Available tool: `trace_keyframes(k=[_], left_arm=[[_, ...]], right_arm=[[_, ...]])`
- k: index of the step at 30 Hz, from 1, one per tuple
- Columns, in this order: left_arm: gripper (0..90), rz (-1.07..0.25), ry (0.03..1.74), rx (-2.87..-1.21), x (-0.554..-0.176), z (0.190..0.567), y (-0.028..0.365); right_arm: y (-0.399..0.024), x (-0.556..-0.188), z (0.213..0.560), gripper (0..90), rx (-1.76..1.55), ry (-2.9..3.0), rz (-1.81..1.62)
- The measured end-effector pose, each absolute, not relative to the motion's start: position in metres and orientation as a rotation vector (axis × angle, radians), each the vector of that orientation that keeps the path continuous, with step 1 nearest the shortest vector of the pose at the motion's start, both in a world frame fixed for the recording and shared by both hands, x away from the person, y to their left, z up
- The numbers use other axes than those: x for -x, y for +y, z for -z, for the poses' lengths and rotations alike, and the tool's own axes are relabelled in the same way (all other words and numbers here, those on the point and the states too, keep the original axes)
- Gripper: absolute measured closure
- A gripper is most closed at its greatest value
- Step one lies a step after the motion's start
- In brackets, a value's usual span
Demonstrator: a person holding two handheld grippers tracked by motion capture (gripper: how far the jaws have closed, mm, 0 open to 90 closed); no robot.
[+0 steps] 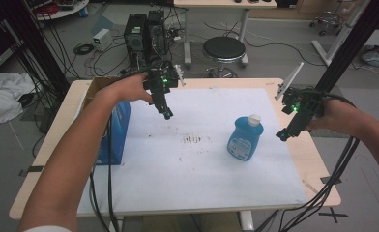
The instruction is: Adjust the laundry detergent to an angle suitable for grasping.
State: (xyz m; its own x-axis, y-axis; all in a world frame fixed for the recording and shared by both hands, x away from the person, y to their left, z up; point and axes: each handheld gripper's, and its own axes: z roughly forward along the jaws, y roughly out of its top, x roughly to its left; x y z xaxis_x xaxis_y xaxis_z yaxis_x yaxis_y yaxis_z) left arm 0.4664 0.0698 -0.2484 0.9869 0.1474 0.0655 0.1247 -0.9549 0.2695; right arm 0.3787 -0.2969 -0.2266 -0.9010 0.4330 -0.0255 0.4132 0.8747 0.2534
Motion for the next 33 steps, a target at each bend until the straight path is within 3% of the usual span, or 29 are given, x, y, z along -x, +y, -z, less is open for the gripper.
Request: trace_keyframes(k=[33], left_arm=[[2.1,-0.142,0.203,-2.859,-0.4598,0.2486,0.0705]], right_arm=[[-0.3022,-0.3733,0.2273,2.7,-0.690,2.937,-0.386]])
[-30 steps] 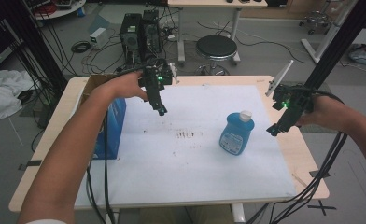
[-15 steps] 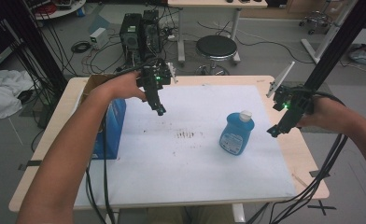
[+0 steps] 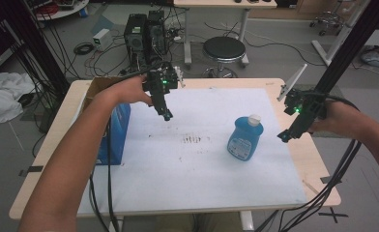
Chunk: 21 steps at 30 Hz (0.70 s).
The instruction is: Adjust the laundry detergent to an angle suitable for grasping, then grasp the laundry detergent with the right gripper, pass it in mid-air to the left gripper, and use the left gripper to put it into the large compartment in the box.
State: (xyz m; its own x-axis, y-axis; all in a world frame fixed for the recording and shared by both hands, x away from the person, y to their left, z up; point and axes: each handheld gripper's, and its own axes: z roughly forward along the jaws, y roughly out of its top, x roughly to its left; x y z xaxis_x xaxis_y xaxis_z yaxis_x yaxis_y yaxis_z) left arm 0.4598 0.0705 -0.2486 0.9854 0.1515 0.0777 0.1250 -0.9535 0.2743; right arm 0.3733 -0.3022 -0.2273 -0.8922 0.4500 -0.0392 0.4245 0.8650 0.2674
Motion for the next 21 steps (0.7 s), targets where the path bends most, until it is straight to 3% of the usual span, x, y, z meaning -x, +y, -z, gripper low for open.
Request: trace_keyframes(k=[21], left_arm=[[2.0,-0.153,0.202,-2.864,-0.458,0.248,0.072]], right_arm=[[-0.317,-0.366,0.233,2.7,-0.780,2.872,-0.525]])
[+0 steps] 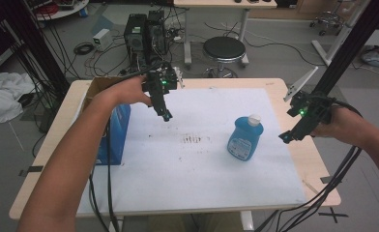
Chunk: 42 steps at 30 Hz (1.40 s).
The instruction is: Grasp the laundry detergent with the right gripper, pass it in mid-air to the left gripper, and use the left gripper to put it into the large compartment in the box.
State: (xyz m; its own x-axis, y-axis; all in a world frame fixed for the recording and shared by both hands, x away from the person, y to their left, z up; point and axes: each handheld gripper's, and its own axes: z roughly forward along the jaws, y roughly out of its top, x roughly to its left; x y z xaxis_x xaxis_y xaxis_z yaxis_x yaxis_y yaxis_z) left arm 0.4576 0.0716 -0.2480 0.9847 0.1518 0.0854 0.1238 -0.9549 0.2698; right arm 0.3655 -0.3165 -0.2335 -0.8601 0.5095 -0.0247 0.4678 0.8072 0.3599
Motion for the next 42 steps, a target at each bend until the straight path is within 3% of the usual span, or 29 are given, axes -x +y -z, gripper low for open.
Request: trace_keyframes(k=[42], left_arm=[[2.0,-0.157,0.184,-2.873,-0.450,0.255,0.068]], right_arm=[[-0.329,-0.349,0.331,2.7,-0.908,2.629,-1.132]])
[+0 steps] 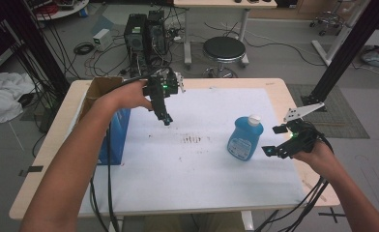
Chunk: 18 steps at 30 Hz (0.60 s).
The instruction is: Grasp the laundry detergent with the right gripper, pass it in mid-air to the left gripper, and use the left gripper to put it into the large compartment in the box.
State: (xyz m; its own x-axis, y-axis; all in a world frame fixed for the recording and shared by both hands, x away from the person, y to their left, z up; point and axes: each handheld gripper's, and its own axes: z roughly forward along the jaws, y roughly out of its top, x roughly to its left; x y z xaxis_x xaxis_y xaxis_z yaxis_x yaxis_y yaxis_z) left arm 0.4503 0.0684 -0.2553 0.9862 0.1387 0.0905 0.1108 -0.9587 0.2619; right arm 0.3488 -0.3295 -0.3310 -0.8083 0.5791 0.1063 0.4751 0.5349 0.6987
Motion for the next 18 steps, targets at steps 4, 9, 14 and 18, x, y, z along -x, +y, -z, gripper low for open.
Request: trace_keyframes(k=[4,9,14,18], left_arm=[[2.1,-0.156,0.177,-2.872,-0.450,0.256,0.067],[2.0,-0.152,0.181,-2.872,-0.449,0.258,0.067],[2.0,-0.146,0.181,-2.876,-0.449,0.260,0.068],[2.1,-0.146,0.183,-2.874,-0.449,0.260,0.069]], right_arm=[[-0.329,-0.349,0.341,2.7,-0.906,2.610,-1.160],[-0.326,-0.348,0.347,2.7,-0.896,2.581,-1.174],[-0.323,-0.349,0.352,2.7,-0.883,2.564,-1.201],[-0.320,-0.349,0.355,2.7,-0.873,2.543,-1.233]])
